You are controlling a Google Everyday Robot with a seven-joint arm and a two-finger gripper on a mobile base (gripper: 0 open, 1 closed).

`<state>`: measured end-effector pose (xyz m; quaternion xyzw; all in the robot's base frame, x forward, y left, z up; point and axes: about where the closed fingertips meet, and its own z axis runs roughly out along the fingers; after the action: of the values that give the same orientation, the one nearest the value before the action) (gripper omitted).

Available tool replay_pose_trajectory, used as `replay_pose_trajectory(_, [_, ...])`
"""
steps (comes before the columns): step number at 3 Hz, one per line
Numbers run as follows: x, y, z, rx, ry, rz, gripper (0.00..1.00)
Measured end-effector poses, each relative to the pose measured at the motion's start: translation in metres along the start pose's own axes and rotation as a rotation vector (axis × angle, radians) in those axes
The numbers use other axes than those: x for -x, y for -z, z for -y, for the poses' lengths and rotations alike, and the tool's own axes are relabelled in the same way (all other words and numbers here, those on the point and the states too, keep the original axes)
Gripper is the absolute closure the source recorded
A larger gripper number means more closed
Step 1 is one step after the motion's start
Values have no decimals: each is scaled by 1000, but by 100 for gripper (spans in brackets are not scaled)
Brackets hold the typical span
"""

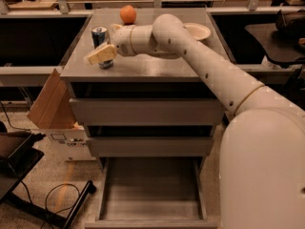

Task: Place redbull can into bottom drawer

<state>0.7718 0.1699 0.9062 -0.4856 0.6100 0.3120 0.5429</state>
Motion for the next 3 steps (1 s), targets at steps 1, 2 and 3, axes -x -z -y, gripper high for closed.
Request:
replay_pose_trajectory(1, [1,-20,1,-6,-14,21,26])
replay_pose_trajectory(2, [-2,-28,2,-9,-24,30,49])
replay_pose_trajectory(3, [-2,-30,0,-4,-24,30,72])
